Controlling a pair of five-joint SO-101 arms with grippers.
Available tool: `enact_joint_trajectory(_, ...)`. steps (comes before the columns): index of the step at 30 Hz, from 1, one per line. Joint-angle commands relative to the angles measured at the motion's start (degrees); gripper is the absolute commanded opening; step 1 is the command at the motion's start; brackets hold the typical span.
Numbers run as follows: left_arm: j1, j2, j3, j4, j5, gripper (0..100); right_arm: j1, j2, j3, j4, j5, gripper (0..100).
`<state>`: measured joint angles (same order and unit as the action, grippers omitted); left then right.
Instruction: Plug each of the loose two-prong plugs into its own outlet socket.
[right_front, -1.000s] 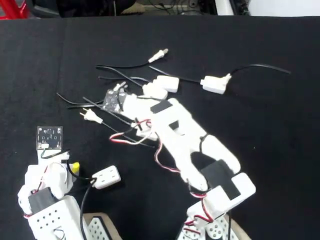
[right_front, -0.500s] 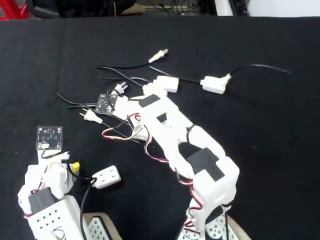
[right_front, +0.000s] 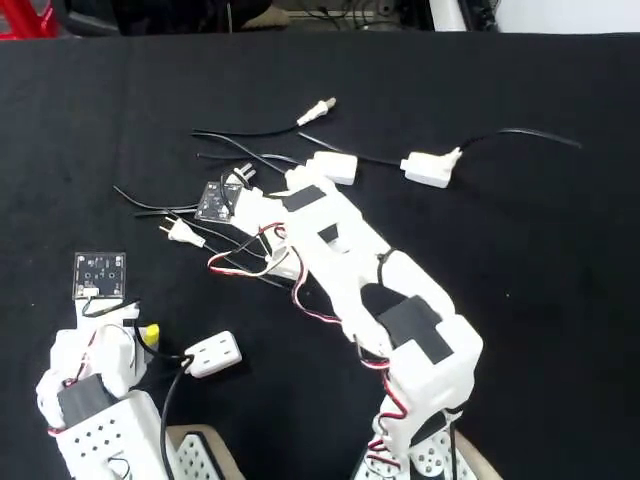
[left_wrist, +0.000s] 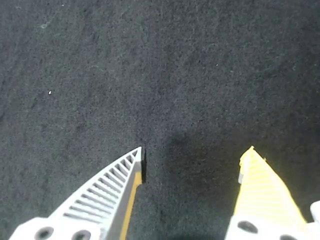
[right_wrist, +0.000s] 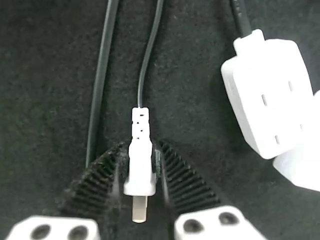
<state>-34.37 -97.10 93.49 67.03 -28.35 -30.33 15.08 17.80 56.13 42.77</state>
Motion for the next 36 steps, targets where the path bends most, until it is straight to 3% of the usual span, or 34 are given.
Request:
enact_joint_trajectory(1,0.31,-0.26,-0.31,-1.23,-0.62,30,0.7,-7.69,1.19,-0.53,-1.76,1.1)
enact_joint_trajectory(7,0.31,-0.26,-0.22,-1.76,-0.62,30,0.0,-18.51,10.59,-2.2,-2.73,1.1)
enact_joint_trajectory(12,0.31,-0.26,-0.22,-1.76,-0.62,30,2.29,-16.13,10.15,2.73,2.2,1.4)
enact_joint_trajectory(30,0.31,-0.26,-0.22,-1.67,-0.62,30,6.15,13.58,-24.04,23.38,5.01,1.6)
enact_joint_trajectory(36,0.31,-0.26,-0.22,-1.67,-0.62,30,6.15,16.22,-27.3,26.11,5.19,8.7)
